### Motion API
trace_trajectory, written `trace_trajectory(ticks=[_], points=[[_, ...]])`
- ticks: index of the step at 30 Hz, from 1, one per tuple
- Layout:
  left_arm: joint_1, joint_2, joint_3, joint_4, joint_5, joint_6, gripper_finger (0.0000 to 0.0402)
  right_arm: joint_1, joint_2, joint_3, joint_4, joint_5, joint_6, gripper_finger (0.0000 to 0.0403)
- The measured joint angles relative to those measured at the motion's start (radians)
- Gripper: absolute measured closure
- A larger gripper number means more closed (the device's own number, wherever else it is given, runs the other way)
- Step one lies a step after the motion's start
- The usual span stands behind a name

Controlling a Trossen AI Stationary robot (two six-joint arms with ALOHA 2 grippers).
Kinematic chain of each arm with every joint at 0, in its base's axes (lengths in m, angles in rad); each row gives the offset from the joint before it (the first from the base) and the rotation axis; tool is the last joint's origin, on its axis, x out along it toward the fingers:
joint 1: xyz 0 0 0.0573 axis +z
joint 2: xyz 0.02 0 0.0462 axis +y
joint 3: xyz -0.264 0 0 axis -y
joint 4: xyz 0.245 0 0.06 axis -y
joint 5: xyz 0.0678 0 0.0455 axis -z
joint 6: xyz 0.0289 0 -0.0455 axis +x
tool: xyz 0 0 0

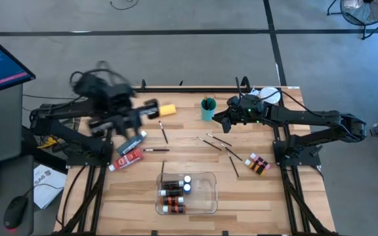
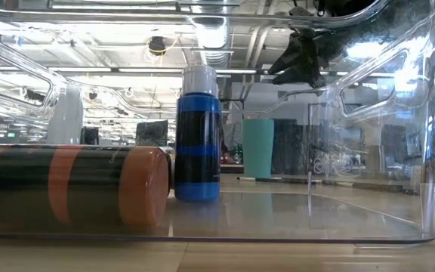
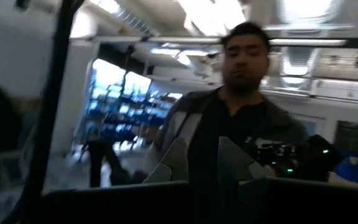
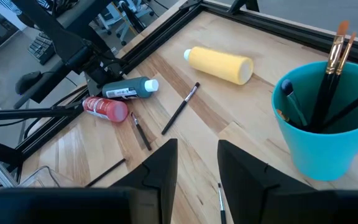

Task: Pick & Place Paint Supplies
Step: Put the silver paint brush into the green cup

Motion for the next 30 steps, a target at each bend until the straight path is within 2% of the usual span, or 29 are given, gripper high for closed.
trace_trajectory(ticks=[3, 6, 8, 11, 15, 21, 26, 30], points=[[0.014, 0.0, 0.0, -0.319, -0.069, 0.154, 0.0401, 0.0, 0.0, 0.0, 0.0, -0.005, 0.013, 0.0294], [0.032, 0.009, -0.001, -0.616, -0.188, 0.291, 0.0401, -0.001, 0.0, 0.0, 0.0, -0.037, 0.051, 0.0294], [0.045, 0.027, -0.001, -0.758, -0.243, 0.335, 0.0401, -0.001, 0.0, 0.0, 0.0, -0.072, 0.061, 0.0294], [0.056, 0.077, -0.002, -0.863, -0.253, 0.381, 0.0401, -0.001, 0.0, 0.0, 0.004, -0.135, 0.061, 0.0294], [0.055, 0.154, -0.026, -0.871, -0.2, 0.421, 0.0401, -0.001, 0.0, 0.0, 0.015, -0.201, 0.06, 0.0294], [0.086, 0.265, -0.133, -0.869, -0.179, 0.429, 0.0401, -0.001, 0.0, 0.0, 0.02, -0.264, 0.049, 0.0294], [0.12, 0.358, -0.208, -0.774, -0.161, 0.378, 0.0401, 0.0, 0.002, 0.0, 0.064, -0.292, 0.044, 0.029], [0.133, 0.407, -0.23, -0.654, -0.128, 0.308, 0.0401, 0.0, 0.003, 0.0, 0.053, -0.314, 0.046, 0.0262]])
